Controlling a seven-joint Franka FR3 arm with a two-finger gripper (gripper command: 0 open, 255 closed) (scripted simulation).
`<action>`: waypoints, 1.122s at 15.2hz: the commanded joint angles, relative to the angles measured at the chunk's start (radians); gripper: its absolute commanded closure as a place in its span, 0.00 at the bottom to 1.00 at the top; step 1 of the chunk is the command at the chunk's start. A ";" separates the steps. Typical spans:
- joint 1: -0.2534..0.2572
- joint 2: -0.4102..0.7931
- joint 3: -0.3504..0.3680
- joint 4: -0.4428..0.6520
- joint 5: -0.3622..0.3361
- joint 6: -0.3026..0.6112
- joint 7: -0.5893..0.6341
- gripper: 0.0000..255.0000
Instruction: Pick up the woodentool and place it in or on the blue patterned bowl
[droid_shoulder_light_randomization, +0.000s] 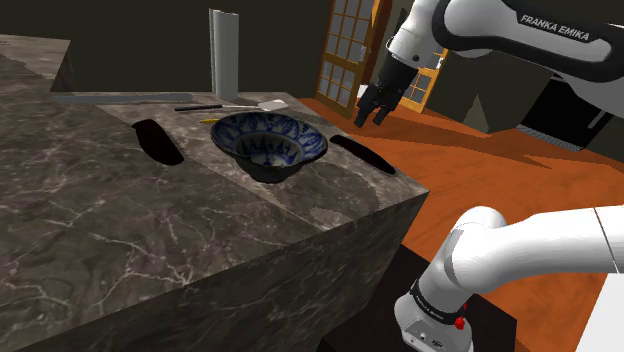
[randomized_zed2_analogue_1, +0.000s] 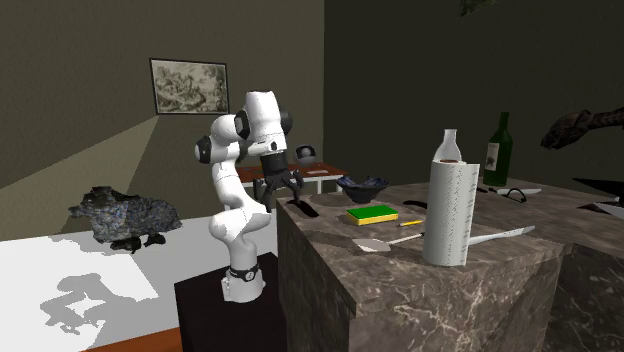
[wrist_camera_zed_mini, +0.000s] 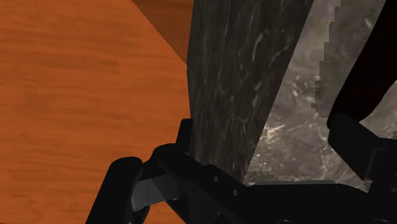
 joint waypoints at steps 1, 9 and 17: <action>0.000 0.000 0.000 0.000 0.000 0.000 0.000 0.00; 0.021 0.080 0.238 0.163 0.011 -0.269 0.244 0.00; 0.028 0.055 0.263 0.061 0.021 -0.211 0.264 0.00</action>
